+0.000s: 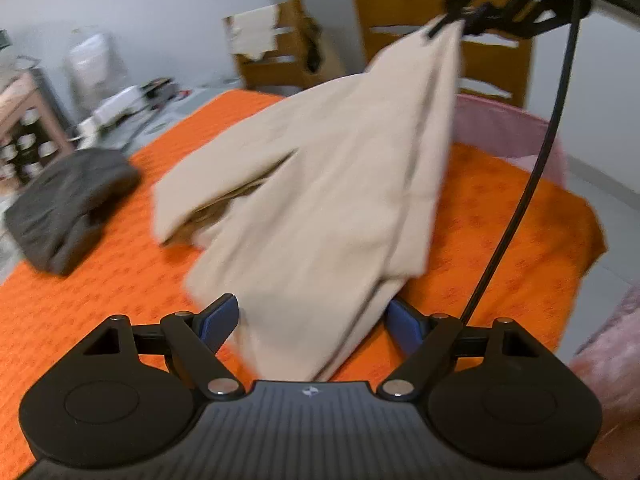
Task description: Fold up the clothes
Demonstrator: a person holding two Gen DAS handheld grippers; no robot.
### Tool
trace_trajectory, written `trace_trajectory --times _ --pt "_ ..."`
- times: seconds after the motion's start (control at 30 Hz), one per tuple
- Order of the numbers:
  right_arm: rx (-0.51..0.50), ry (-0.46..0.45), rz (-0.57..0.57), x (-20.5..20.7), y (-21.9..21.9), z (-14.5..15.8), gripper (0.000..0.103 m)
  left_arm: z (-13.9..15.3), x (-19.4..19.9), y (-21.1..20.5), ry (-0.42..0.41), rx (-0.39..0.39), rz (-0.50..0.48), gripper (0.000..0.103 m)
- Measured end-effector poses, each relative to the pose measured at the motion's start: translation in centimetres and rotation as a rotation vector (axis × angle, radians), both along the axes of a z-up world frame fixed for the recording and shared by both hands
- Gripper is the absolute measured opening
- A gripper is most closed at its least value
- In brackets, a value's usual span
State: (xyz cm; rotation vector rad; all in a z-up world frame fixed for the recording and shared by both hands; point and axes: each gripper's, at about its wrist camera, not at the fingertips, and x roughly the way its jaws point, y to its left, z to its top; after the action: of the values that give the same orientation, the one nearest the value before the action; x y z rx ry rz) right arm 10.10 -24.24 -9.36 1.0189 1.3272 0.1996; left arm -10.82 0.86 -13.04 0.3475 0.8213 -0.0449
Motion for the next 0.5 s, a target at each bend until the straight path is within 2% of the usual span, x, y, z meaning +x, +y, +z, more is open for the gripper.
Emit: trace_trajectory --times 0.03,0.13,0.2,0.23,0.27,0.3,0.43,0.5 --pt "0.003 0.01 -0.01 0.0 -0.2 -0.1 0.01 0.0 -0.2 0.3 -0.005 0.007 0.013 0.081" --pt "0.004 0.033 -0.031 -0.2 -0.6 -0.5 0.01 0.2 -0.9 1.3 -0.022 0.021 0.034 0.065" --pt "-0.004 0.047 -0.04 -0.4 -0.9 -0.8 0.01 0.2 -1.4 1.6 -0.026 0.046 0.029 0.045" --pt "-0.006 0.054 -0.042 -0.5 -1.1 -1.1 0.01 0.3 -1.6 1.8 -0.029 0.058 0.027 0.038" --pt "-0.009 0.062 -0.044 -0.6 -1.2 -1.2 0.01 0.3 -1.8 2.0 -0.031 0.062 0.019 0.022" --pt "-0.014 0.069 -0.047 -0.8 -1.3 -1.4 0.01 0.3 -2.1 2.3 -0.034 0.063 0.01 0.012" --pt "-0.025 0.095 -0.041 -1.1 -1.6 -2.2 0.01 1.1 -2.6 3.0 -0.061 0.062 -0.012 0.007" --pt "-0.04 0.076 -0.015 -1.2 -1.6 -2.3 0.011 1.7 -2.5 3.3 -0.064 0.048 -0.017 0.007"
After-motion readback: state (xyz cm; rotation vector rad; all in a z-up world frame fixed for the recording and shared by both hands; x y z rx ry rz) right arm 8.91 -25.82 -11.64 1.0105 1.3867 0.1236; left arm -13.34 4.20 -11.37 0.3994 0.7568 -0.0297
